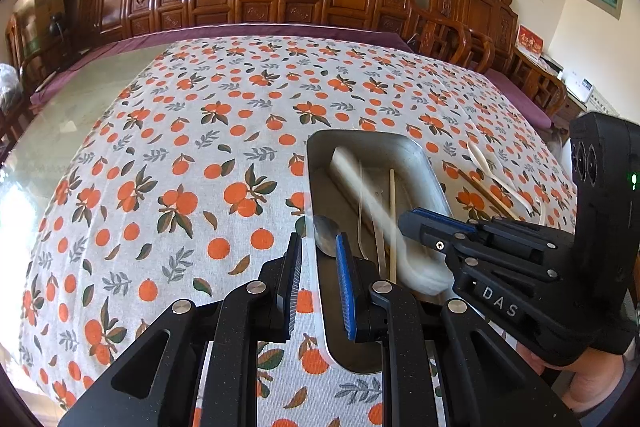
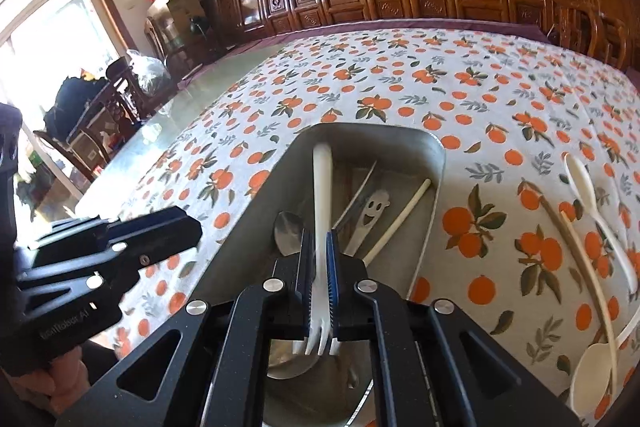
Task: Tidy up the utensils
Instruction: 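Lower the white plastic fork into the tray and open the right gripper, then grasp a wooden chopstick with the right gripper while the left gripper returns to the pile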
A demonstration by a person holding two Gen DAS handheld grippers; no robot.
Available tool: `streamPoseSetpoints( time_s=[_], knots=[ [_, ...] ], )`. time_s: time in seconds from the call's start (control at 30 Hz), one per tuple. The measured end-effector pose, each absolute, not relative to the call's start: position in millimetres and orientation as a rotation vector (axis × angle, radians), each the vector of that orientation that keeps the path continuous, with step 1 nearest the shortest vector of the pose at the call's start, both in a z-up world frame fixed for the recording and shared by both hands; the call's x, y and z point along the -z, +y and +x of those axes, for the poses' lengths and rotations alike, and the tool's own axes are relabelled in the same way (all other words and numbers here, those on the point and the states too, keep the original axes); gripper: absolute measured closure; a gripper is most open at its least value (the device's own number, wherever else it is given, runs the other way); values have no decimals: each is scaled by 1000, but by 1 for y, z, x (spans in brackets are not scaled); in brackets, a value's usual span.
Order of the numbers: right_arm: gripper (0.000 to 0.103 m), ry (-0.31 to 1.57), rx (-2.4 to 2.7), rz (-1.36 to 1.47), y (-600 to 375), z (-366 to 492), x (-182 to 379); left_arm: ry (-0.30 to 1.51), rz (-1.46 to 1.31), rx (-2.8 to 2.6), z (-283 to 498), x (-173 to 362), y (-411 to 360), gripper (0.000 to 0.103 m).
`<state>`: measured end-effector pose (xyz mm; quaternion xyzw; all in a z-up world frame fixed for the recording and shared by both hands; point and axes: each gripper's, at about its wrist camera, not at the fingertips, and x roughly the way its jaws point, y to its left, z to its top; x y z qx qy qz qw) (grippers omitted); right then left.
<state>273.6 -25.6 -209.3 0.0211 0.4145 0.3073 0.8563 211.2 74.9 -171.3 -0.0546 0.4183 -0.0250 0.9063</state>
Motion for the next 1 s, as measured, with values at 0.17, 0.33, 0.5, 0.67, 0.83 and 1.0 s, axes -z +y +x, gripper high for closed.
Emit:
streamPoseSetpoints(
  time_s=[0.17, 0.33, 0.5, 0.67, 0.83, 1.0],
  knots=[
    [93, 849, -660, 43, -34, 269, 206, 858, -116, 61, 213, 171, 71, 87],
    [93, 811, -640, 15, -58, 259, 196, 854, -114, 75, 213, 171, 66, 87],
    [93, 764, -607, -26, -93, 247, 182, 848, -110, 106, 212, 168, 57, 79],
    [93, 739, -555, -84, -129, 239, 174, 842, -101, 135, 211, 166, 46, 63],
    [85, 748, -492, -121, -162, 245, 174, 823, -83, 148, 211, 164, 34, 30],
    [80, 793, -455, -150, -185, 262, 186, 812, -68, 157, 209, 163, 23, 22]
  ],
)
